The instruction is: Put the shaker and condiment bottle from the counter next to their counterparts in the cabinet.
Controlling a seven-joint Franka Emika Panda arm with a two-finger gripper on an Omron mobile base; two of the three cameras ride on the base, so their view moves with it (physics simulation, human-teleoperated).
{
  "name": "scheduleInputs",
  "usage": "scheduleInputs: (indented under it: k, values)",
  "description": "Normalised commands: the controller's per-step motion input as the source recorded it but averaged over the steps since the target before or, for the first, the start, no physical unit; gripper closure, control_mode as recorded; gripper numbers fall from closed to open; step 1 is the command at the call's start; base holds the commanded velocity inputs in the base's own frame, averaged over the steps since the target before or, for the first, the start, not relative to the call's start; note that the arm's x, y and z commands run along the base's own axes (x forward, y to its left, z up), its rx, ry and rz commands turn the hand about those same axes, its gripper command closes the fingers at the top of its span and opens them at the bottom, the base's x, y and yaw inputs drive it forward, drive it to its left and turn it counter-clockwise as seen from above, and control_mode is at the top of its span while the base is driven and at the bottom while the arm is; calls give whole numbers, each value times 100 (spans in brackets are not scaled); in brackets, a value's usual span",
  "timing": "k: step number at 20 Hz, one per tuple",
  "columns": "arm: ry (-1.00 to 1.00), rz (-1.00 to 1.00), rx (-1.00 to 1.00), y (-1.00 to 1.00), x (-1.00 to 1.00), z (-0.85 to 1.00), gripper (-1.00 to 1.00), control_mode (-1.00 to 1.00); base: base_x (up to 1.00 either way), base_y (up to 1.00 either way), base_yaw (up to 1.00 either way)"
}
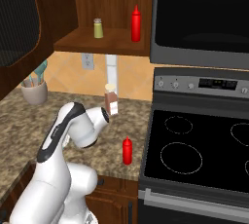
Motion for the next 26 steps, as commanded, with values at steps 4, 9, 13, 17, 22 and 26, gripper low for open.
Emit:
scheduleInputs:
  k: [4, 9, 13, 17, 22, 26]
  values:
    - [1, 4, 0, 6, 0, -25, -100, -100, 0, 0, 0]
    - [0, 2, 0, 6, 2, -19, -100, -100, 0, 0, 0]
    - [0, 3, 0, 9, 3, -32, -100, -100, 0, 0, 0]
    - [0, 3, 0, 10, 13, -22, -100, -100, 0, 0, 0]
    - [0, 2, 0, 5, 23, -14, -100, -100, 0, 0, 0]
    - [0, 3, 0, 7, 21, -26, -100, -100, 0, 0, 0]
